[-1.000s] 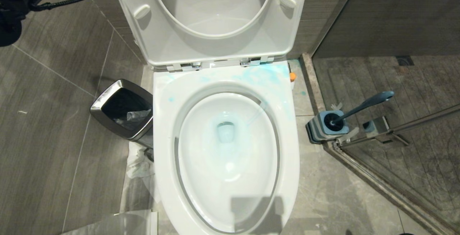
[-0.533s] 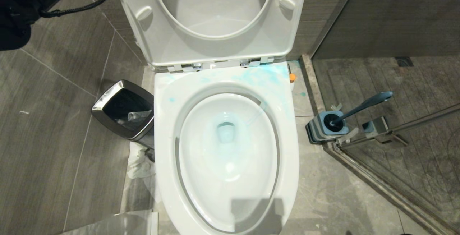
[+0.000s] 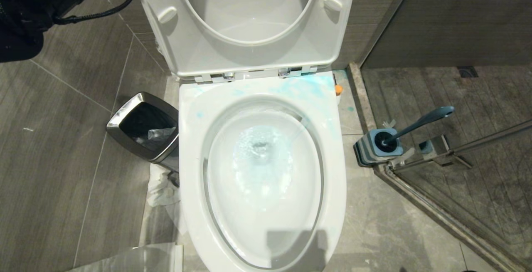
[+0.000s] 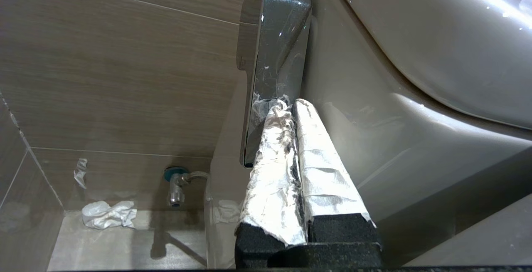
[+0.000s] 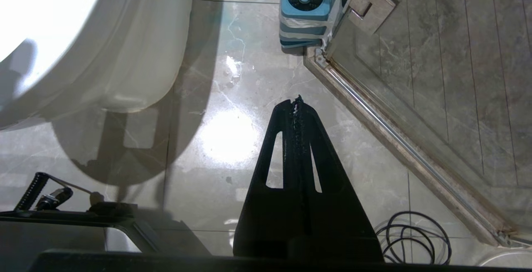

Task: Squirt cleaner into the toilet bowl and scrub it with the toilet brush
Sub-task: Flush the toilet

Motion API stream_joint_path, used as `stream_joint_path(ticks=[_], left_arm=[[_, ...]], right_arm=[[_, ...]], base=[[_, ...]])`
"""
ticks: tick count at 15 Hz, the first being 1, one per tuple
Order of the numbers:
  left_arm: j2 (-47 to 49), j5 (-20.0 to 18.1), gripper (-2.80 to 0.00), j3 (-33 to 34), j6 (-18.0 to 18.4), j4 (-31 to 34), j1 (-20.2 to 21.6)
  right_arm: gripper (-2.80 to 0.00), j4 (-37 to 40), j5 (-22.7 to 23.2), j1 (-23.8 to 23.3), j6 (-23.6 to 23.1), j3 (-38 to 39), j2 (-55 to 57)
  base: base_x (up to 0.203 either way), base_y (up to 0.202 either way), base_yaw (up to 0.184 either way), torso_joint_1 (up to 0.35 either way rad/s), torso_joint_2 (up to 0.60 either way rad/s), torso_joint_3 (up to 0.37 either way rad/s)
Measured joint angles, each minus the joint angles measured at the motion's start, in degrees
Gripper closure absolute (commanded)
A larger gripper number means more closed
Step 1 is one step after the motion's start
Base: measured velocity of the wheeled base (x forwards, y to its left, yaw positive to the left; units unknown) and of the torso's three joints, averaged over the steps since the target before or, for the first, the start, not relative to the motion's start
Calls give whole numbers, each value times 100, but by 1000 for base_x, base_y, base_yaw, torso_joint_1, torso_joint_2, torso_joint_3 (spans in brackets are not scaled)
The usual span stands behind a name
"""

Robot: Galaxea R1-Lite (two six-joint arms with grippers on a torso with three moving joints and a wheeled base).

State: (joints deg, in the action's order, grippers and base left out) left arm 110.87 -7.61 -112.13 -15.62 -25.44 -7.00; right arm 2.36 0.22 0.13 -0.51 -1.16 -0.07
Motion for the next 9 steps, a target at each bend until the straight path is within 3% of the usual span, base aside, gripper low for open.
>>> stream_joint_path(ticks=[9], left_arm=[[-366,-23,0,20,-32,97,249]], right_arm=[[0,0,0,0,2,1,0]], base=[[0,0,0,0,0,0]])
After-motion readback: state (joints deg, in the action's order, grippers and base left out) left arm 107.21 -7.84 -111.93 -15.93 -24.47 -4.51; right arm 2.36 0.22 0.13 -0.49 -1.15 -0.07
